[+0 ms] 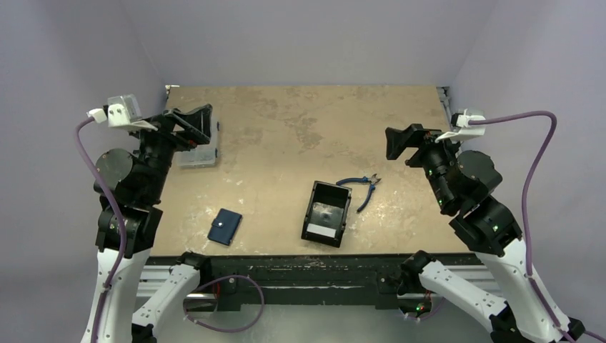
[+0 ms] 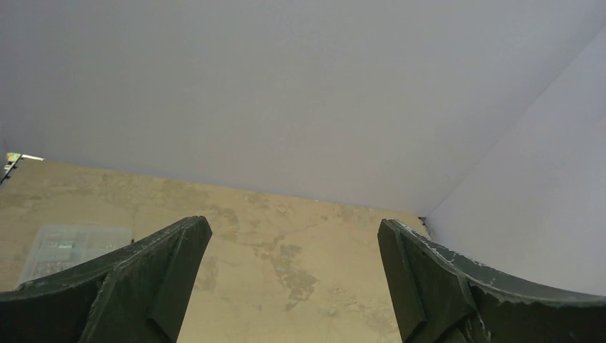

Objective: Put the credit cards into the card holder
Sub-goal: Move the card holder to the center of the board.

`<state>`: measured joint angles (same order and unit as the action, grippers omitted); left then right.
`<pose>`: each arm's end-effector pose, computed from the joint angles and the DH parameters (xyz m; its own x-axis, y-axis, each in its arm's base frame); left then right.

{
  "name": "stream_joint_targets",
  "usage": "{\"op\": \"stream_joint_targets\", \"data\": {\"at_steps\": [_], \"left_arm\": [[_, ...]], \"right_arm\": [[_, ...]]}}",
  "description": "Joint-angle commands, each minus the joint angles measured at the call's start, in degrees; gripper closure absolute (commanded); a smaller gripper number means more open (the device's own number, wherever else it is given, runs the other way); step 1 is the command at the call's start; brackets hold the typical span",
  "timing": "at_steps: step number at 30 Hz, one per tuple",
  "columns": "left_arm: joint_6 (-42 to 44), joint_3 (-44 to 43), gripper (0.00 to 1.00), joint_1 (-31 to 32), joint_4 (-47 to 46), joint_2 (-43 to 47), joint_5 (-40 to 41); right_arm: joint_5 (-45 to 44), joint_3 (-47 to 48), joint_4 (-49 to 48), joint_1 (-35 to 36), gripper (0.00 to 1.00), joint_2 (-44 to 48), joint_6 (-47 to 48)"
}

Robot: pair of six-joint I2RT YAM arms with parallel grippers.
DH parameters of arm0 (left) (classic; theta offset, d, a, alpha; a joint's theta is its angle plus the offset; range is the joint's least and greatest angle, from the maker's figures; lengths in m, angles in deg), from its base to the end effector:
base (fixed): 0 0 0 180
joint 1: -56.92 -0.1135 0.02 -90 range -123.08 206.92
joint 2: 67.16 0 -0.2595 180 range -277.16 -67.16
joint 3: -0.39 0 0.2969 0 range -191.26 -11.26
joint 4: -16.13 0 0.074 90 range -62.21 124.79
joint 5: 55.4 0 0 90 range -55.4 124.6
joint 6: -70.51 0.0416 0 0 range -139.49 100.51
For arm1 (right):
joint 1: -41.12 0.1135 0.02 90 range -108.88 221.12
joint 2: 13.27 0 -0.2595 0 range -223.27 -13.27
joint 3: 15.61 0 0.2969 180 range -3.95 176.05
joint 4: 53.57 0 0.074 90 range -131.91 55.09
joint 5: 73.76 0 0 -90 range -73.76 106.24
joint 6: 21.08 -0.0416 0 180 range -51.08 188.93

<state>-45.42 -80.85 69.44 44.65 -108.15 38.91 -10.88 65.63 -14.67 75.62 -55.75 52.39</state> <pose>0.1606 -0.0325 0.4990 0.1154 -0.4723 -0.8739 0.2166 0.8705 -0.4419 0.1518 0.0813 0.4744 -0.0385 0.2808 -0.9590 -0.1226 0.9511 0.2834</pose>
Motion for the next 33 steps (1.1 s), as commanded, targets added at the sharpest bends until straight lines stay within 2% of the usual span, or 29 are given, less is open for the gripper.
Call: {"op": "stream_joint_targets", "data": {"at_steps": [1,5,8,10,13,17,18,20,21,24,27,29,31,33], "left_arm": [[-0.1,-2.42,0.0,0.23,5.17,-1.78,1.65],[-1.64,-0.59,0.0,0.23,11.03,-3.37,1.31],[-2.19,1.17,0.0,0.23,16.04,-3.45,0.44],[-1.91,2.08,0.0,0.23,18.39,-2.03,0.68],[-0.74,1.94,0.0,0.23,21.74,0.8,2.68],[0.81,-1.45,0.0,0.23,28.43,2.56,4.68],[1.08,-2.33,0.0,0.23,29.77,3.02,5.34],[1.54,-3.78,0.0,0.23,32.2,4.27,6.3],[1.65,-4.33,0.0,0.23,33.23,4.95,6.91],[1.71,-5.6,0.0,0.23,36.17,6.89,8.38],[1.33,-5.75,0.01,0.23,37.71,8.78,7.85],[1.32,-5.73,0.01,0.24,38.63,9.44,6.94],[0.99,-5.98,0.01,0.23,39.71,9.75,6.38],[0.43,-5.9,0.01,0.23,40.27,10.15,4.94]], "right_arm": [[1.39,2.78,-0.09,0.11,0.01,-1.63,0.28],[9.07,2.28,-1.61,0.13,0.01,-5.22,-0.08],[17.15,5.04,1.17,0.25,0.01,-12.98,-5.0],[23.04,4.51,-0.52,1.21,0.01,-18.17,-7.86],[25.39,2.85,-6.57,8.15,0.01,-24.44,-9.37],[22.25,5.76,-11.49,19.38,0.01,-37.23,-11.99],[21.01,6.49,-13.0,21.99,0.05,-40.27,-13.84],[18.87,8.65,-14.34,26.23,0.23,-46.15,-18.57],[18.11,9.52,-15.39,28.52,0.27,-48.8,-19.93],[14.09,10.2,-20.81,34.85,0.27,-55.09,-21.12],[15.48,12.18,-24.77,38.39,0.28,-61.14,-20.96],[18.6,13.92,-26.26,39.45,0.33,-65.13,-21.02],[22.22,15.75,-28.76,40.2,0.44,-69.71,-21.08],[24.46,18.69,-28.87,40.78,0.46,-73.24,-21.47]]}}
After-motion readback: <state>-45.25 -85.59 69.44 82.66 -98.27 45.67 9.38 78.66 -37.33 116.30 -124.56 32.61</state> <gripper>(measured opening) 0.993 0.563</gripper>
